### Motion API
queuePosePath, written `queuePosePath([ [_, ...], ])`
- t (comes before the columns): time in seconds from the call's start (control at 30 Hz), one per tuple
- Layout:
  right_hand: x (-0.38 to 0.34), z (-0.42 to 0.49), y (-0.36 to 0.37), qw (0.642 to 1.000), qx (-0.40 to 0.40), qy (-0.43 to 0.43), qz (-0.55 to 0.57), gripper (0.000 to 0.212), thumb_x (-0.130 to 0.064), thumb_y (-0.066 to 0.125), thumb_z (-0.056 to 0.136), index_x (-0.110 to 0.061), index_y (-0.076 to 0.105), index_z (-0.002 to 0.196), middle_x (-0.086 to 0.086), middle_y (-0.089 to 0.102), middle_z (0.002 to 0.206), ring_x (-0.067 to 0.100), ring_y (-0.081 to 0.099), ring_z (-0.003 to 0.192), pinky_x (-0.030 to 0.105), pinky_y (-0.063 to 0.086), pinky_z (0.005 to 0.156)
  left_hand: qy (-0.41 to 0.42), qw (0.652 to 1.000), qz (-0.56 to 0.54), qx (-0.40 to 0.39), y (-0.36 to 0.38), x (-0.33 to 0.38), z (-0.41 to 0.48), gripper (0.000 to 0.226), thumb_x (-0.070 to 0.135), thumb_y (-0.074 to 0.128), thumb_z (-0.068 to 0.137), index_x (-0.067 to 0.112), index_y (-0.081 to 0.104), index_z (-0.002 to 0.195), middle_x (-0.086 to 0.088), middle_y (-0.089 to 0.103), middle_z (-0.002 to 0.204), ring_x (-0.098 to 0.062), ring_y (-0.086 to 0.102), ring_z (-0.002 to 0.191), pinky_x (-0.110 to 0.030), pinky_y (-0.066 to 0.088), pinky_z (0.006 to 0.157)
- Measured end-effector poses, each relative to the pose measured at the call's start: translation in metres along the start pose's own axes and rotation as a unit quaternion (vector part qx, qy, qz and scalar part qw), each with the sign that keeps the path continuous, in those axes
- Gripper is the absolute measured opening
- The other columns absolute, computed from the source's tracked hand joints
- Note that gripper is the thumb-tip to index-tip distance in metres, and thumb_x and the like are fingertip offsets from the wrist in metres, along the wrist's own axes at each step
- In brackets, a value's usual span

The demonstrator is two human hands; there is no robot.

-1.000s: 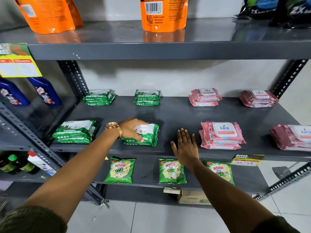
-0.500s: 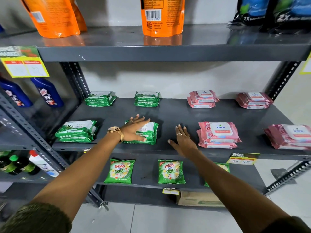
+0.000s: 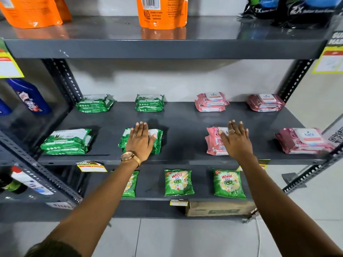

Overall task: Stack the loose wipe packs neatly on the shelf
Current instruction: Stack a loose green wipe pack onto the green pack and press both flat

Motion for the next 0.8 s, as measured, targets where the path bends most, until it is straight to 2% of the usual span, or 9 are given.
queuePosePath([
  [0.1,0.000,-0.005,0.010,0.999,0.041,0.006,-0.009,0.063,-0.043,0.026,0.097,-0.006,0.016,0.147,0.012,0.014,0.159,0.032,0.007,0.147,0.046,0.004,0.119,0.005,0.999,0.025,0.034,0.009,0.001,-0.005,0.071,0.045,0.009,0.094,0.000,0.015,0.148,-0.017,0.016,0.158,-0.028,0.008,0.148,-0.041,0.001,0.121],
  [0.2,0.000,-0.001,0.013,0.999,0.046,0.022,-0.014,0.063,-0.045,0.023,0.096,-0.008,0.016,0.147,0.011,0.016,0.159,0.032,0.010,0.146,0.045,0.005,0.120,0.008,0.998,0.031,0.051,0.012,0.001,-0.005,0.080,0.049,0.000,0.088,-0.001,0.020,0.147,-0.019,0.022,0.156,-0.030,0.013,0.147,-0.042,0.004,0.121],
  [0.33,-0.002,0.003,0.017,0.998,0.052,0.033,-0.023,0.064,-0.047,0.022,0.096,-0.008,0.018,0.146,0.011,0.019,0.158,0.034,0.014,0.145,0.046,0.010,0.120,0.003,0.998,0.038,0.051,0.011,0.002,-0.003,0.075,0.046,0.004,0.091,-0.001,0.022,0.146,-0.019,0.024,0.156,-0.030,0.015,0.147,-0.041,0.005,0.120],
  [0.47,-0.002,0.000,0.019,0.997,0.051,0.035,-0.035,0.066,-0.049,0.019,0.095,-0.010,0.014,0.148,0.010,0.015,0.159,0.033,0.010,0.146,0.045,0.008,0.121,0.002,0.998,0.039,0.050,0.011,0.004,-0.007,0.081,0.048,-0.001,0.087,-0.002,0.023,0.146,-0.020,0.025,0.155,-0.030,0.017,0.146,-0.041,0.006,0.120],
  [0.7,-0.007,-0.003,0.007,0.998,0.024,0.027,-0.044,0.066,-0.047,0.020,0.096,-0.008,0.008,0.148,0.010,0.009,0.160,0.033,0.003,0.147,0.046,0.003,0.120,-0.008,0.999,0.033,0.035,0.008,0.003,-0.010,0.087,0.052,-0.009,0.081,0.001,0.011,0.148,-0.015,0.013,0.159,-0.026,0.005,0.148,-0.038,-0.004,0.119],
  [0.8,-0.017,-0.008,-0.003,0.999,0.012,0.028,-0.040,0.066,-0.046,0.019,0.096,-0.005,0.007,0.147,0.011,0.007,0.160,0.032,-0.003,0.147,0.047,0.000,0.120,-0.023,0.999,0.023,0.000,-0.001,0.006,-0.012,0.076,0.052,0.001,0.092,0.001,0.004,0.149,-0.015,0.003,0.160,-0.025,-0.002,0.148,-0.039,-0.006,0.120],
])
Point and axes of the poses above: each hand's wrist, its own z-axis towards the middle knuckle, its own y-axis out of the palm, x = y × z, the point moved 4 cm from there along z, towards the middle knuckle
